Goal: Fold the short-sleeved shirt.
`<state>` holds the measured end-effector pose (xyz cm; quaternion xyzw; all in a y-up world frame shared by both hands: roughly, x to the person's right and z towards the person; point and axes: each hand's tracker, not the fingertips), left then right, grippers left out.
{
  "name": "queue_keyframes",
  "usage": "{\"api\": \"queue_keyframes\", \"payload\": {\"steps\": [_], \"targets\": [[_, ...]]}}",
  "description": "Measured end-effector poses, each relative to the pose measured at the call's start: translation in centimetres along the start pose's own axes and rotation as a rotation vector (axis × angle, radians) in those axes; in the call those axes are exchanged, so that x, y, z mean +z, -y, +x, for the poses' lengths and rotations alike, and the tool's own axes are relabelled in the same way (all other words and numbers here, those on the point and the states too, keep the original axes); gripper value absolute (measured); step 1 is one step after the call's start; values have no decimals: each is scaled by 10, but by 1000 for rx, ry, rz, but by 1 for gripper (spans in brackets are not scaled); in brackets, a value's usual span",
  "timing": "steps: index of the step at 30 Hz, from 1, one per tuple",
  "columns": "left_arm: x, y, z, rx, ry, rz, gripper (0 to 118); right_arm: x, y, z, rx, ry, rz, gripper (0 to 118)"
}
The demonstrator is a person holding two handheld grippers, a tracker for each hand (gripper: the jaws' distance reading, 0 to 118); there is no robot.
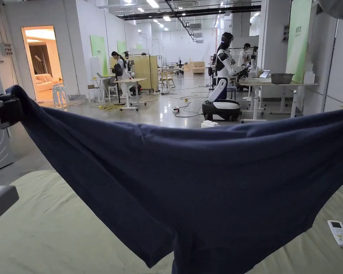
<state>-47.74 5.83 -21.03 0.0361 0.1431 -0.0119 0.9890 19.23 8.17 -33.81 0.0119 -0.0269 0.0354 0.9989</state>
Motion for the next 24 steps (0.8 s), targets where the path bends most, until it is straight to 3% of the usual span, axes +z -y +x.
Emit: {"api": "queue_keyframes", "payload": {"steps": [5, 11, 18, 20, 21, 24], "targets": [[-39, -4, 1, 4, -26, -30, 3, -37, 4, -2, -30, 15, 5, 2], [-95, 11, 9, -31, -45, -104, 3, -79, 9, -20, 38, 42, -12, 3], [-145, 49, 10, 57, -26, -180, 3, -109, 20, -46, 12, 73, -55, 3], [-158, 61, 14, 52, -33, -208, 3, -121, 24, -59, 113, 77, -40, 3], [-163, 69, 16, 103, -41, -256, 3, -128, 27, -63, 126, 81, -67, 3], [-182, 79, 23, 85, -61, -275, 3, -151, 40, -71, 79, 86, -113, 3]]}}
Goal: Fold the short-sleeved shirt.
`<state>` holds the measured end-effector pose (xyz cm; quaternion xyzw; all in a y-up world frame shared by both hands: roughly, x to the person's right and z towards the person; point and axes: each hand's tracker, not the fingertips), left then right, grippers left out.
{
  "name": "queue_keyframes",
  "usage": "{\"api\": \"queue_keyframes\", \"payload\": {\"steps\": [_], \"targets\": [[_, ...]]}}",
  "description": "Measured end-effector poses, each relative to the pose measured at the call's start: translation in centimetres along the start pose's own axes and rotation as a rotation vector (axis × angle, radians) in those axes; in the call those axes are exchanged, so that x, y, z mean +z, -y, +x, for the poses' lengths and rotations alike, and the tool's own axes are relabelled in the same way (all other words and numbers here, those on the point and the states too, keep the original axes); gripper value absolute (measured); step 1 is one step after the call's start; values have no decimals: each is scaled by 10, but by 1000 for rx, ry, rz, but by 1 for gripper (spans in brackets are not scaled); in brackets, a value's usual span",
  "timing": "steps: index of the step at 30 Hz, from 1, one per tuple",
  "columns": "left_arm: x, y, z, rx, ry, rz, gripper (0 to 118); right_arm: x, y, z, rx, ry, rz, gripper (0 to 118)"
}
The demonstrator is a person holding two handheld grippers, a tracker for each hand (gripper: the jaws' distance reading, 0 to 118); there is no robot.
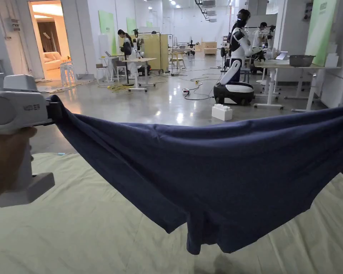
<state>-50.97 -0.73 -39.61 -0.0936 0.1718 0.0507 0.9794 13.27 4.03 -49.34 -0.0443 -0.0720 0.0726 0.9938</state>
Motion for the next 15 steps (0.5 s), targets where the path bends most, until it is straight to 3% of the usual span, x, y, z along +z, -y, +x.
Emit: {"api": "queue_keyframes", "payload": {"steps": [4, 6, 8, 15], "targets": [[-23, 2, 3, 28, -15, -28, 3, -24, 9, -13, 19, 22, -28, 3], [-29, 5, 5, 37, -16, -32, 3, -27, 17, -15, -54, 5, -61, 3], [-32, 16, 7, 33, -14, -43, 3, -54, 34, -8, -69, -13, -91, 3], [3, 126, -21, 130, 87, -102, 3, -13, 140, -7, 48, -133, -162, 3]]}}
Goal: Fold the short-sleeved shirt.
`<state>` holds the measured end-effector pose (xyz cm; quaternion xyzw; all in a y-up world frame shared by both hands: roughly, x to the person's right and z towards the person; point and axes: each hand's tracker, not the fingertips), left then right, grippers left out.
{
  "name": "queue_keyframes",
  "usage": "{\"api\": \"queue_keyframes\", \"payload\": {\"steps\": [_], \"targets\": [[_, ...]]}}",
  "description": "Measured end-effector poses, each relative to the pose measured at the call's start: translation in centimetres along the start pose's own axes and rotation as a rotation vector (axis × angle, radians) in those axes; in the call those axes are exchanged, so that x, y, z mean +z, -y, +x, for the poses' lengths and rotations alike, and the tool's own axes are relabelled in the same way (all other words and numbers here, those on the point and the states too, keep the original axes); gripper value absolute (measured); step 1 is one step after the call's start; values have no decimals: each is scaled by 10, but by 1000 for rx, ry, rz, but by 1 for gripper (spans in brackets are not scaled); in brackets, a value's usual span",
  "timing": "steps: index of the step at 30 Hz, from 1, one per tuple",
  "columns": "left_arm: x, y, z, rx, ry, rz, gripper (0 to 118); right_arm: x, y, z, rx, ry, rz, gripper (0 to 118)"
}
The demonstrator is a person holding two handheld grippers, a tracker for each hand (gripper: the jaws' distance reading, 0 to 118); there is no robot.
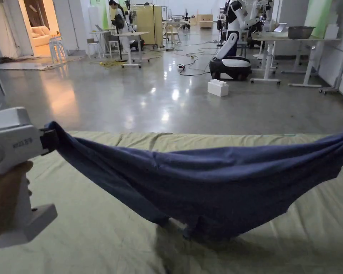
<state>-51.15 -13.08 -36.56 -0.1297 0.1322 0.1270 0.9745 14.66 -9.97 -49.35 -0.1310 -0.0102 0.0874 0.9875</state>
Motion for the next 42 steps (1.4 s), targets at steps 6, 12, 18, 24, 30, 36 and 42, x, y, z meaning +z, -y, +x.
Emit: {"api": "queue_keyframes", "payload": {"steps": [6, 12, 18, 24, 30, 36, 42], "targets": [[64, 119, -31, -52, 70, -205, 3, 77, 119, -1, -152, -104, -144, 3], [142, 207, -65, -27, 53, -257, 3, 147, 218, 14, -253, -60, -233, 3], [185, 255, -91, 4, 0, -275, 3, 197, 267, 29, -270, -13, -312, 3], [195, 287, -110, 91, -21, -335, 3, 214, 301, 47, -324, -4, -381, 3], [209, 299, -112, 97, -35, -343, 3, 223, 315, 49, -325, -13, -411, 3], [207, 310, -109, 87, -37, -383, 3, 220, 329, 52, -383, -32, -414, 3], [202, 320, -109, 101, -109, -411, 93, 208, 358, 58, -355, -64, -445, 88]]}}
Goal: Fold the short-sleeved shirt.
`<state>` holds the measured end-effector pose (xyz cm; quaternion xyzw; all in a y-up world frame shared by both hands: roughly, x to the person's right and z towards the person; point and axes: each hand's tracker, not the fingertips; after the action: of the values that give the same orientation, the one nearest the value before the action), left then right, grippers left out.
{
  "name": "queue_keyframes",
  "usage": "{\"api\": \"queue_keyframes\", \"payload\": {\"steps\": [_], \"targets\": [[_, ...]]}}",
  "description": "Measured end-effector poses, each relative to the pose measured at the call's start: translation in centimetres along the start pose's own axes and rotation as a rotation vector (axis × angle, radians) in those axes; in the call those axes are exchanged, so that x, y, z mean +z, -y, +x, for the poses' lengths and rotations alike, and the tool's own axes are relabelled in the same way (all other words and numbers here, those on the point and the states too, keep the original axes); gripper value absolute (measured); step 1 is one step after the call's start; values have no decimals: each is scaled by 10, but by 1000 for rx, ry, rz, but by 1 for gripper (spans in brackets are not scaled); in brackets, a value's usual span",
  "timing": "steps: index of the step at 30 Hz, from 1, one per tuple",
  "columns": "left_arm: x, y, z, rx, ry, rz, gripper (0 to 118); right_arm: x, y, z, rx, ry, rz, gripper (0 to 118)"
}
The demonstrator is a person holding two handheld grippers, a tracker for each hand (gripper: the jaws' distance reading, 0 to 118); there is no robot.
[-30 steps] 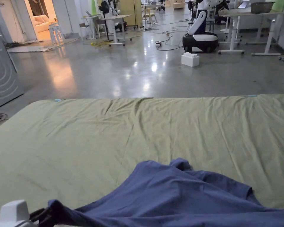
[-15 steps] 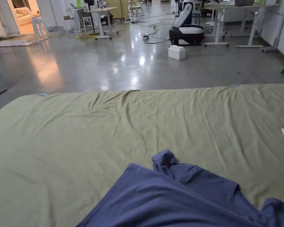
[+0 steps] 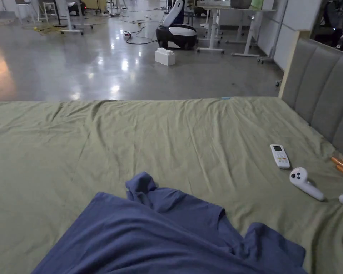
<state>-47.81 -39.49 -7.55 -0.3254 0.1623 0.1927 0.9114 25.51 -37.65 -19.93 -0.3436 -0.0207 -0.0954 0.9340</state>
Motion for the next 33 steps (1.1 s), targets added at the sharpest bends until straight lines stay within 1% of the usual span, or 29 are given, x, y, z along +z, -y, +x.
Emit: {"api": "queue_keyframes", "payload": {"steps": [1, 2, 4, 5, 7, 9, 14, 16, 18, 20, 22, 24, 25, 27, 28, 29, 30, 31, 33], "targets": [[4, -2, -2, 16, -2, 15, 95, 2, 1, 1, 13, 11, 1, 87], [10, -4, -2, 29, -14, 29, 95, 7, 2, 1, 27, 32, 11, 87], [26, -10, -2, 51, -102, 63, 96, 19, 0, 1, 40, 96, 64, 87], [36, -16, 1, 47, -122, 89, 96, 27, -2, 1, 27, 118, 94, 87], [62, -28, 11, 12, -113, 163, 96, 48, -4, -5, -4, 90, 158, 87], [90, -39, 28, -41, -89, 246, 96, 72, -10, -16, 1, 25, 245, 87], [159, -54, 87, -198, -72, 442, 96, 129, -21, -77, 119, -38, 414, 87], [172, -47, 98, -264, -78, 512, 96, 142, -20, -95, 122, -53, 457, 87], [185, -41, 113, -343, -58, 547, 96, 150, -16, -107, 121, -74, 441, 87], [192, -33, 125, -422, -54, 576, 95, 157, -15, -119, 177, -84, 448, 85], [201, -28, 137, -455, -47, 599, 93, 167, -15, -127, 234, -95, 467, 79], [210, -29, 152, -449, 28, 592, 77, 175, -17, -131, 241, -108, 480, 66], [212, -27, 157, -443, 57, 579, 65, 179, -18, -132, 243, -113, 482, 58], [212, -26, 162, -452, 85, 584, 21, 185, -19, -135, 247, -104, 497, 24], [212, -24, 165, -462, 99, 601, 10, 188, -20, -136, 249, -103, 501, 12], [212, -23, 168, -469, 99, 607, 9, 190, -20, -137, 254, -98, 505, 6], [213, -24, 172, -469, 101, 602, 0, 191, -21, -137, 264, -105, 504, 5], [209, -26, 176, -473, 133, 566, 0, 192, -21, -138, 275, -118, 495, 0], [209, -26, 181, -461, 137, 564, 0, 195, -19, -140, 289, -106, 506, 0]]}}
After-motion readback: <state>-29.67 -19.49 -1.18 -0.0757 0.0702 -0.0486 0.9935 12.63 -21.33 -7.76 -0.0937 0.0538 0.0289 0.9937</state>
